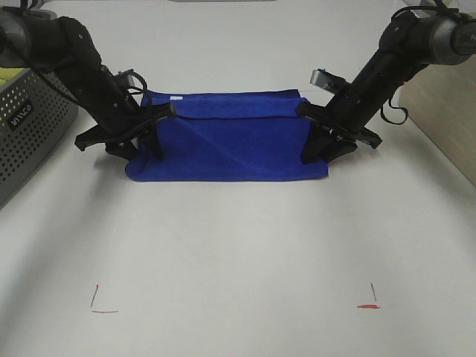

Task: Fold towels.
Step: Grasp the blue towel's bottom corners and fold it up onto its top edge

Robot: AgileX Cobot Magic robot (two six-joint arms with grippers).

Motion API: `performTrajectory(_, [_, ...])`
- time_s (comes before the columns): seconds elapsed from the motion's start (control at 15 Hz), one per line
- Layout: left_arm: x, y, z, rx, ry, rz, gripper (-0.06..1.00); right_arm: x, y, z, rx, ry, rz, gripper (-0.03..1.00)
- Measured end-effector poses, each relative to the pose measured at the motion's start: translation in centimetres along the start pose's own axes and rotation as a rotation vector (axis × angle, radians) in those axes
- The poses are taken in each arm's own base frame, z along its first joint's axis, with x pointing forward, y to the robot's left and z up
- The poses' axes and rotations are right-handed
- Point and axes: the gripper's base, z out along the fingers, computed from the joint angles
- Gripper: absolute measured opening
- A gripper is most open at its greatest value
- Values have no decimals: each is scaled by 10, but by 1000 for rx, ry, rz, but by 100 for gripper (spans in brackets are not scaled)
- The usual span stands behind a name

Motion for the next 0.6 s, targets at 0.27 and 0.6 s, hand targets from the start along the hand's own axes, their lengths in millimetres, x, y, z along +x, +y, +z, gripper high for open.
performTrajectory(0.27, [4,1,1,-9,42,2,4,1,-3,3,13,11,39,2])
performTrajectory(0.6, [14,-2,-2,-20,123,32,4,15,-2,-6,49,78,50,2])
